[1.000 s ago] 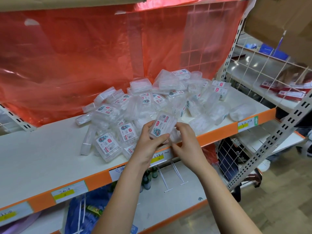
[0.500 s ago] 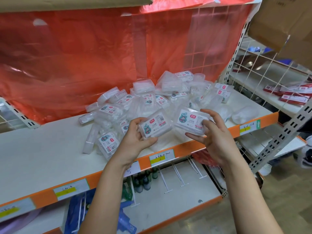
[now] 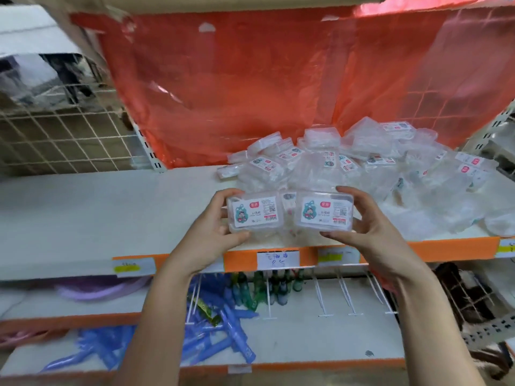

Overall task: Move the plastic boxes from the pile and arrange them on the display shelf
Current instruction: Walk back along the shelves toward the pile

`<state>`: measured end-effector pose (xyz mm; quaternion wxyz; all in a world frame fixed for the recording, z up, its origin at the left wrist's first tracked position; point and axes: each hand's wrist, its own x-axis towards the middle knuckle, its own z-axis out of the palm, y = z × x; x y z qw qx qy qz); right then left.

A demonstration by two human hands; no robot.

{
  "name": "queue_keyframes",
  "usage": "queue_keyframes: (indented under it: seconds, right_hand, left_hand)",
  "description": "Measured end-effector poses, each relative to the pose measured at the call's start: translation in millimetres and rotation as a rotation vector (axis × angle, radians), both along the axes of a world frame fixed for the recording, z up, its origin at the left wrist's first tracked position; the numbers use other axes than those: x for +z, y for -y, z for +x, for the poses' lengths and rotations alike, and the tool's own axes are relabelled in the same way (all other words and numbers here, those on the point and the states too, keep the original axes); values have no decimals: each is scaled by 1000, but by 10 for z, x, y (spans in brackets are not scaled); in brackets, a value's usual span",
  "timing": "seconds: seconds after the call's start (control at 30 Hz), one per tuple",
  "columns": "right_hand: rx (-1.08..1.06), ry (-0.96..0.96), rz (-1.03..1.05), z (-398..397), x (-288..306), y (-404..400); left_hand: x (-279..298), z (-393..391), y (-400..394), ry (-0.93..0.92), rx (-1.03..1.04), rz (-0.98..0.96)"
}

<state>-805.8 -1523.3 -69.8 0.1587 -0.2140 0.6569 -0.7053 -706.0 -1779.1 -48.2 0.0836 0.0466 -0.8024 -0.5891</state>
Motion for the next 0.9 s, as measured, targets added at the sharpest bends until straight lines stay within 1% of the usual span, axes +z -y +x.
queue_keyframes:
  seconds: [0.07,0.23,0.4,0.57,0.73,0.9]
  right_hand:
    - [71,-9,-22,87,63,281]
    - [279,-42,19,431,112,1094]
    - [453,-83,67,1022,160,2008]
    - [531,-159,103,1622,149,2906]
    - [595,-217,163,2093,191,3729]
    - [642,-297,176,2379,249,4513]
  left_hand:
    - [50,225,194,4,56,-27]
    - [120,905,757,15,176,19]
    - [153,1765,1477,46,294,-17]
    - [207,2618,2180,60,384,-25]
    - [247,3280,2899,58,474,-47]
    - [237,3724,3556,69,587,-156]
